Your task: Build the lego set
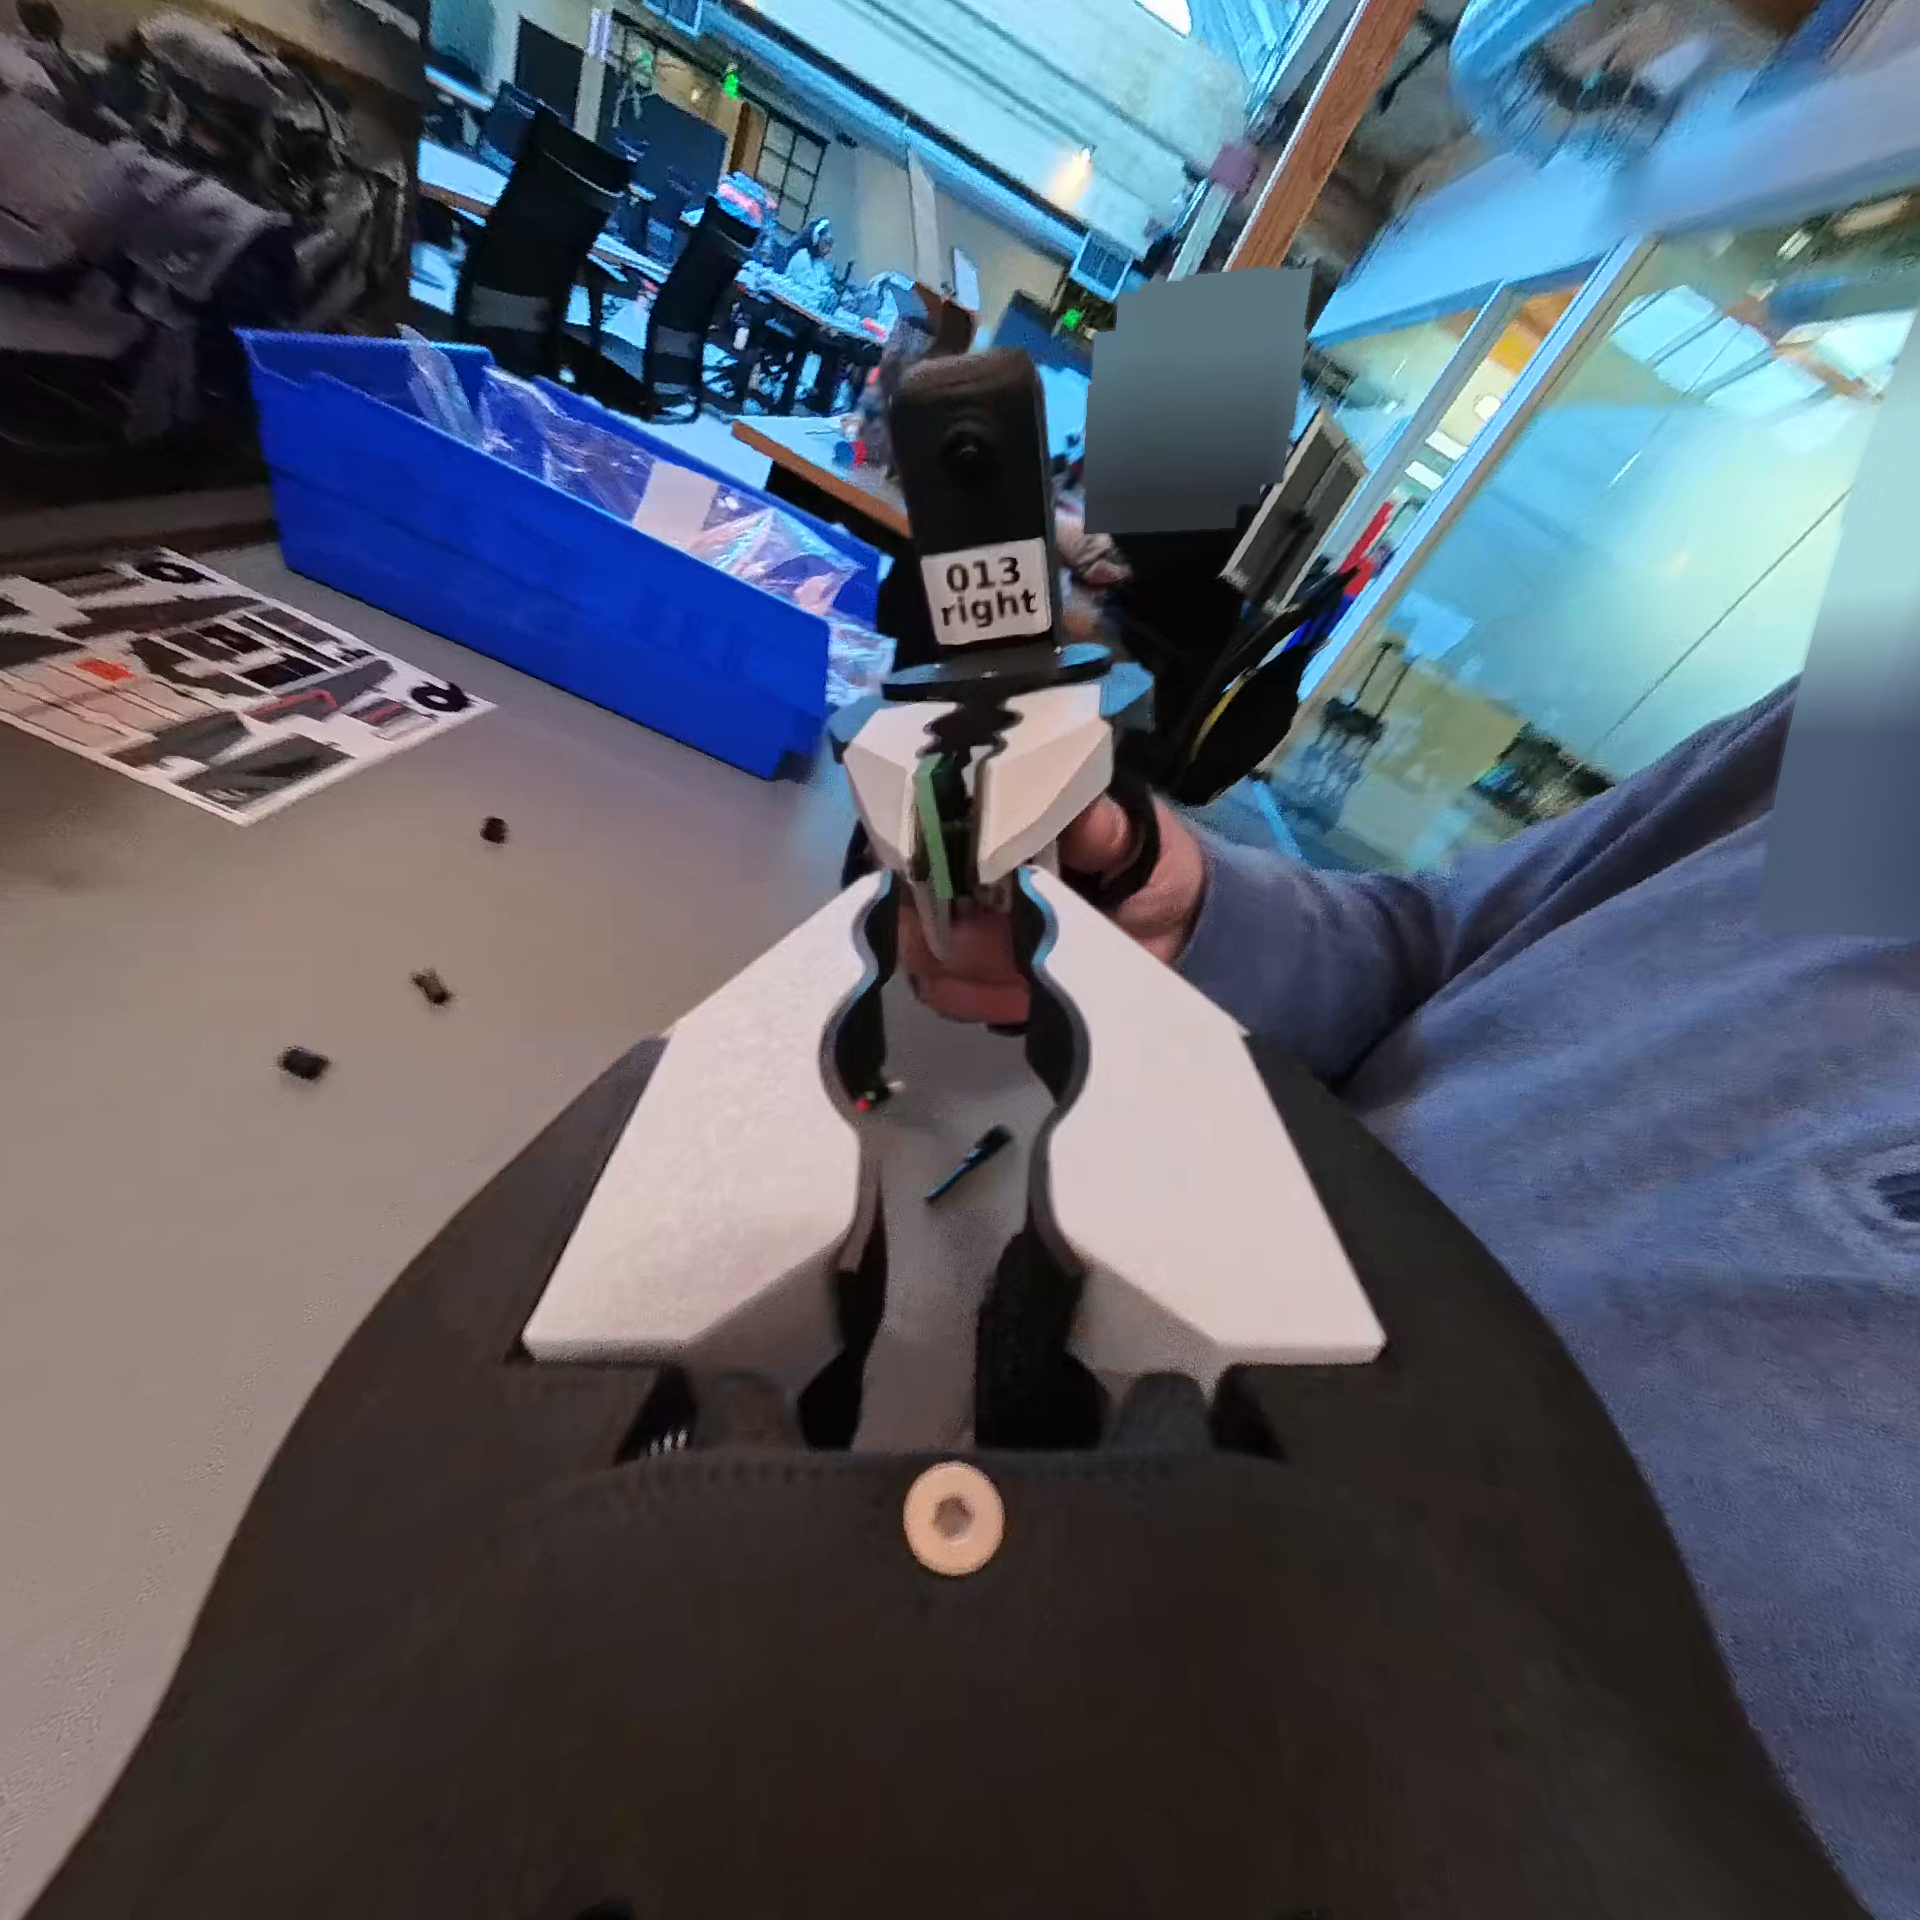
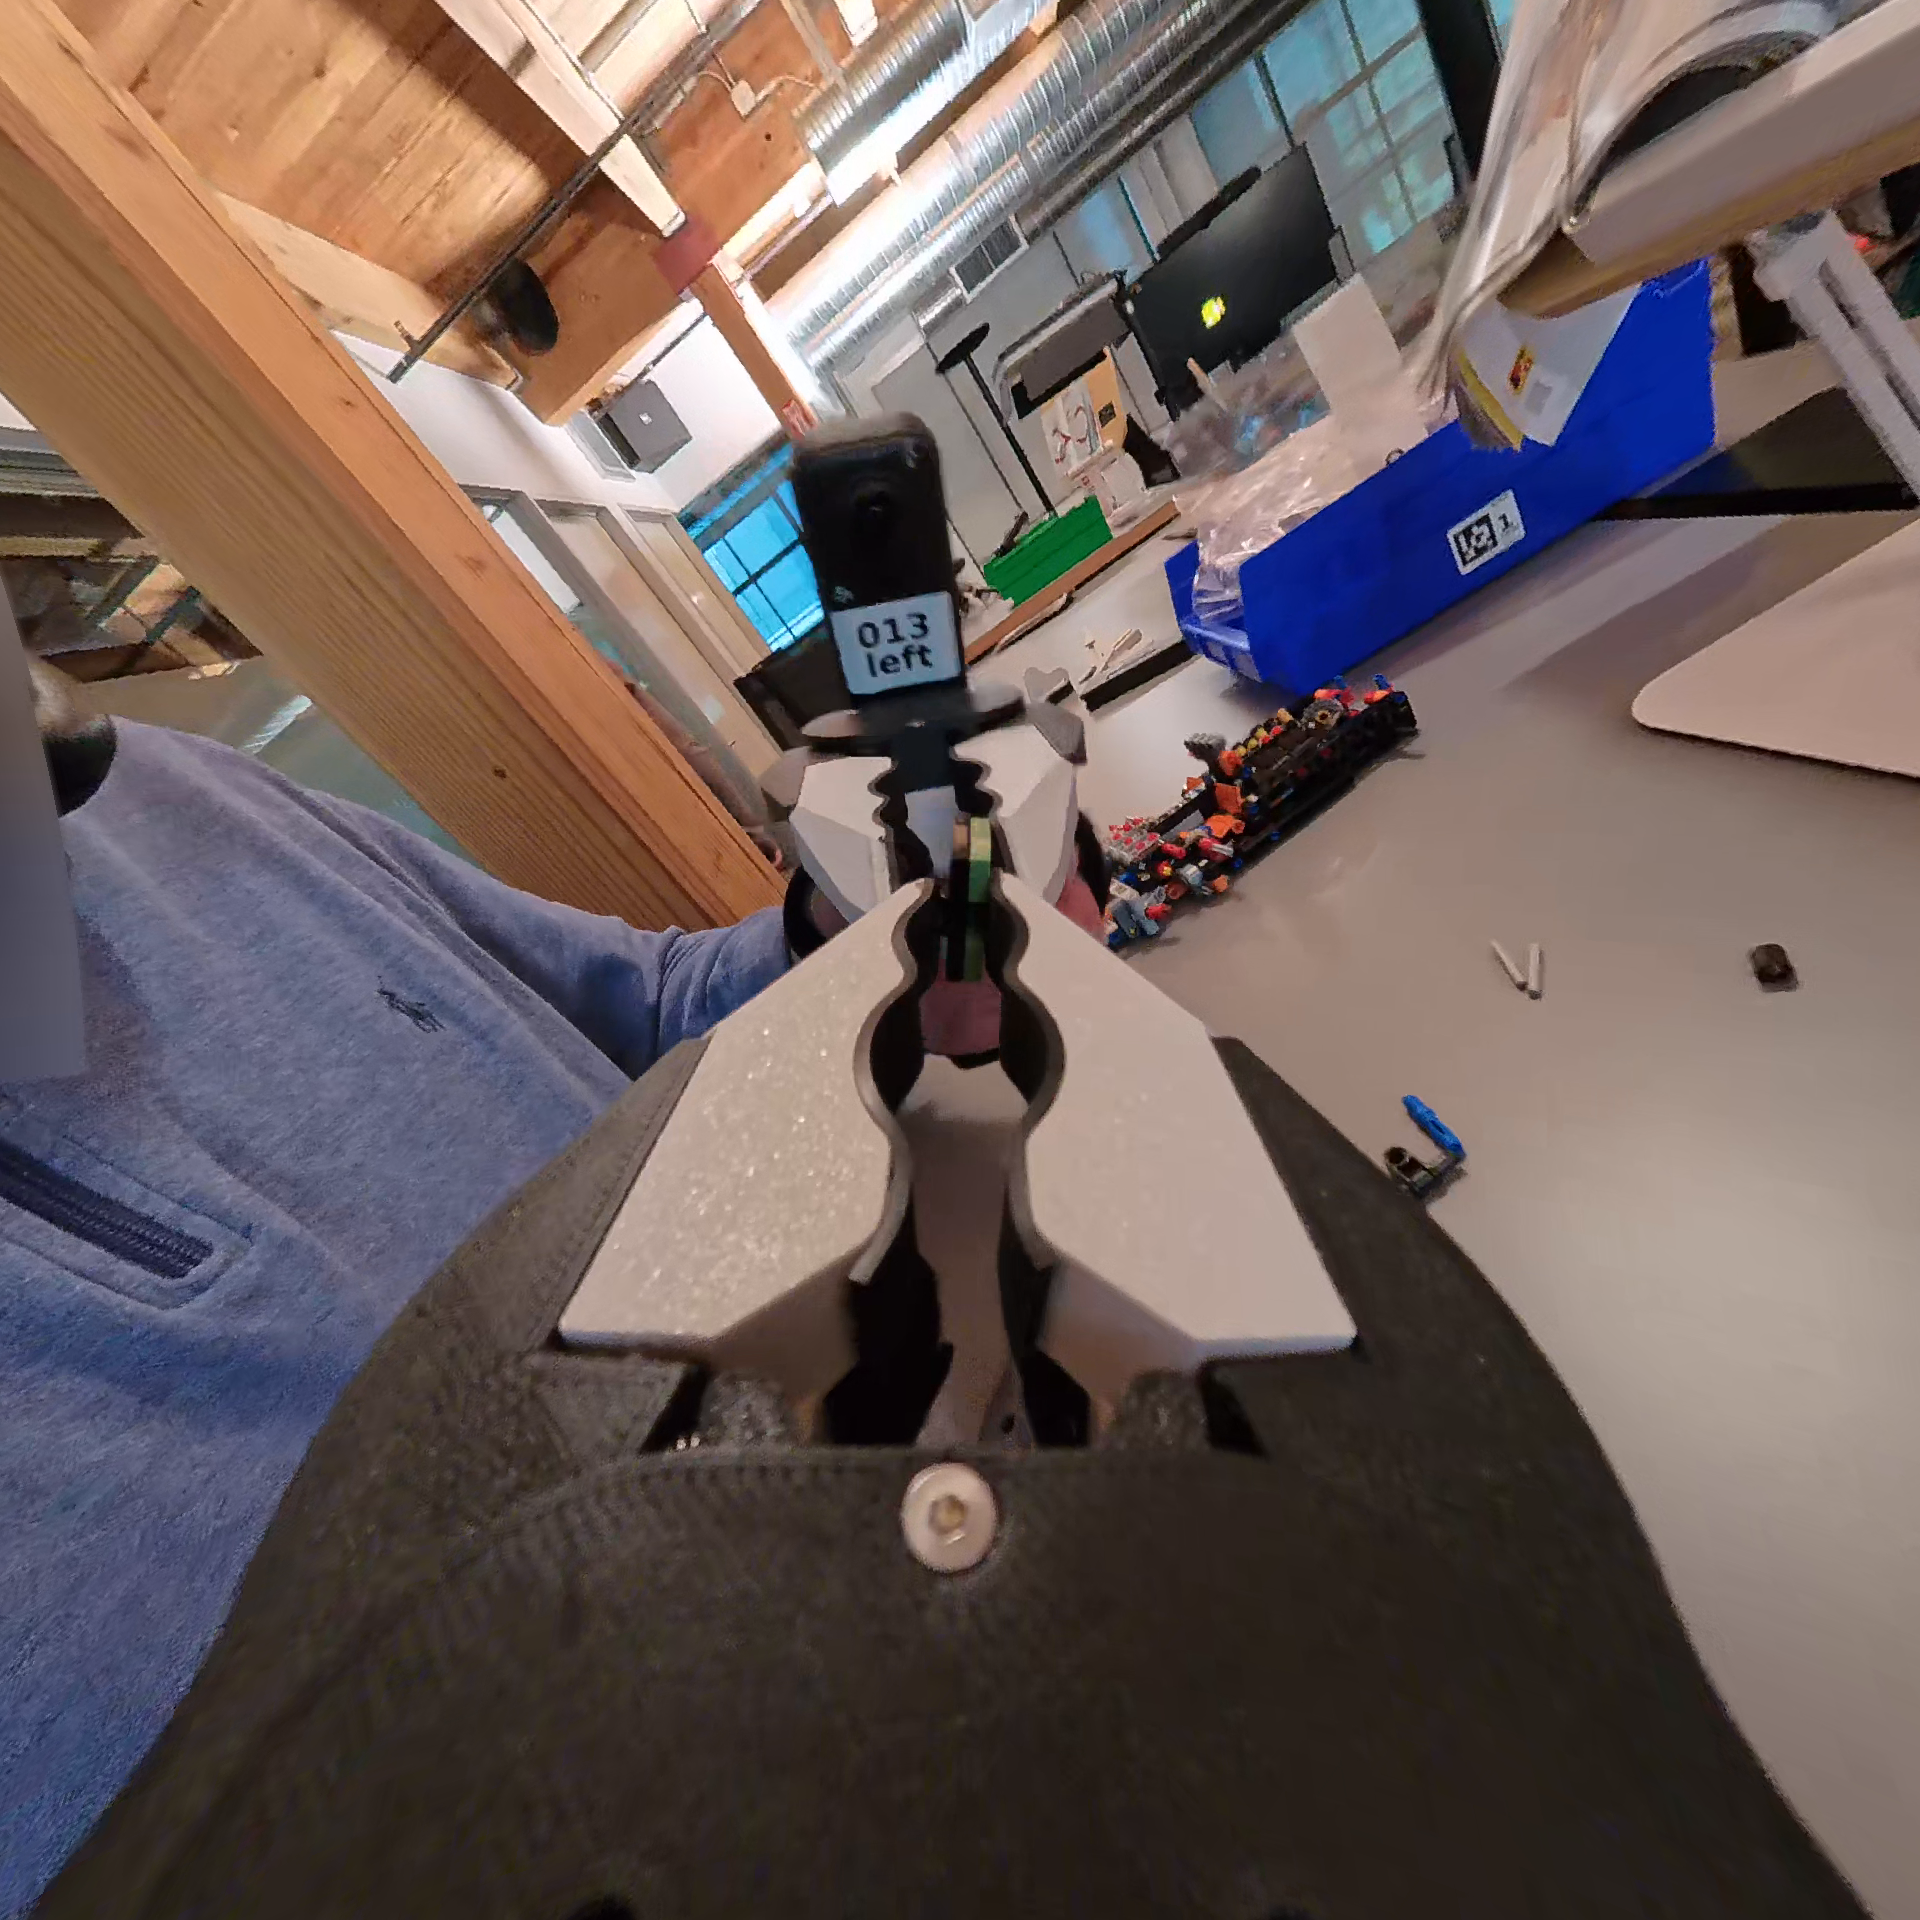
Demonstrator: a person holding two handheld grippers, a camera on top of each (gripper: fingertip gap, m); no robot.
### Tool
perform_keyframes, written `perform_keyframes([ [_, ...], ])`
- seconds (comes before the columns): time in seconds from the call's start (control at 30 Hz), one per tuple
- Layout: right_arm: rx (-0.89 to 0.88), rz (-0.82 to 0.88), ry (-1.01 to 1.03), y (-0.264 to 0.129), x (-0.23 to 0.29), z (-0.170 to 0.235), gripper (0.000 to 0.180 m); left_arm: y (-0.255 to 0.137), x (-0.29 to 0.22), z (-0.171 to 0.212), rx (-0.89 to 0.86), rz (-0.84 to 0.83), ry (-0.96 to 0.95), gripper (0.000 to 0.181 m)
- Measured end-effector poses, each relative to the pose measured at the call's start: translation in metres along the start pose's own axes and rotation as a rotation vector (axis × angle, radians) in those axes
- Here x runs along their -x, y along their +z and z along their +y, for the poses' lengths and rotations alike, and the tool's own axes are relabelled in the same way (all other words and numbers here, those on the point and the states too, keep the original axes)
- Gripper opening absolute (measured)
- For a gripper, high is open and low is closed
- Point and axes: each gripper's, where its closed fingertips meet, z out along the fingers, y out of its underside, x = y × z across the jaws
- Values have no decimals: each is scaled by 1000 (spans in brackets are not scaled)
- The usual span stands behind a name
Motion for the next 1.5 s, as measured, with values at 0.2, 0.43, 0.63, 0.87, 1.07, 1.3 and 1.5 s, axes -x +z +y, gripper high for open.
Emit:
perform_keyframes([
  [0.2, -98, -8, 38, 8, 10, 6, 5, -4, -10, 7, -58, 32, -102, 19],
  [0.43, -215, -29, 70, 10, 17, 3, 4, -7, -16, 5, -104, 70, -173, 4],
  [0.63, -244, -65, 121, 12, 23, 5, 5, -8, -22, 6, -151, 126, -198, 4],
  [0.87, -226, -40, 147, 11, 19, 8, 20, -14, -24, 5, -211, 137, -225, 3],
  [1.07, -165, 17, 90, 2, 15, 10, 15, -15, -20, 6, -198, 128, -224, 3],
  [1.3, -136, -1, 90, 4, 19, 11, 9, -13, -21, 11, -160, 130, -212, 3],
  [1.5, -133, -2, 95, 3, 20, 13, 6, -11, -21, 16, -136, 127, -209, 4],
])
